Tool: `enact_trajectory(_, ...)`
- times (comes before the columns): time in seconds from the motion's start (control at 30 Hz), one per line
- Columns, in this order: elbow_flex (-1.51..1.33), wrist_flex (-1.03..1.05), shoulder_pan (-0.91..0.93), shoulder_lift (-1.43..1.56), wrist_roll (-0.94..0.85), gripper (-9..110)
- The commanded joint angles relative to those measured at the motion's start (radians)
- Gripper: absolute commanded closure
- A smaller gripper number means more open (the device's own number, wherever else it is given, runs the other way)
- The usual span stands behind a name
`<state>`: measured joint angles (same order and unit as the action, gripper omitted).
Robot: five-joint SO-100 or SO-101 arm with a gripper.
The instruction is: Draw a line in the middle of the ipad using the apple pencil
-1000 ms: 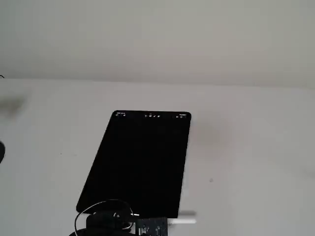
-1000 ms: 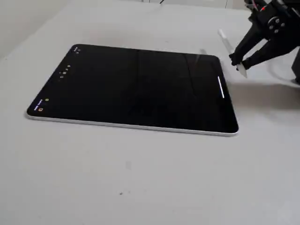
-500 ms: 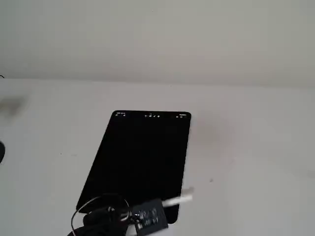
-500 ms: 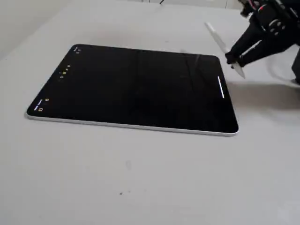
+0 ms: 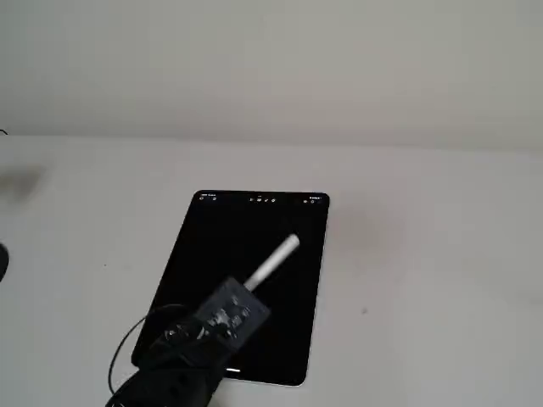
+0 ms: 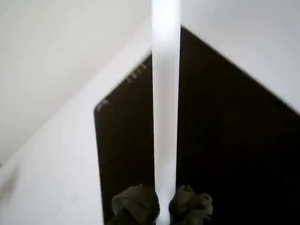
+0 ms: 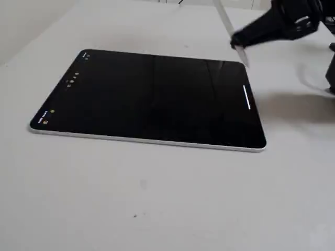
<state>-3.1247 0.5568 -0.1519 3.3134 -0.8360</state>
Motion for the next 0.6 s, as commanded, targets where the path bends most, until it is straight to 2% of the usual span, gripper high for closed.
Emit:
enact_trajectory(0.0, -0.003, -0.305, -0.014, -0.041, -0.153, 102)
enact_trajectory(0.2, 0.025, -0.75, -0.031, -0.468, -0.284, 102)
enact_trajectory(0.4, 0.232, -1.04, 0.006, -1.02, -0.37, 102)
enact_trajectory(0.57, 0.345, -1.269, 0.025, -1.351, -0.485, 102)
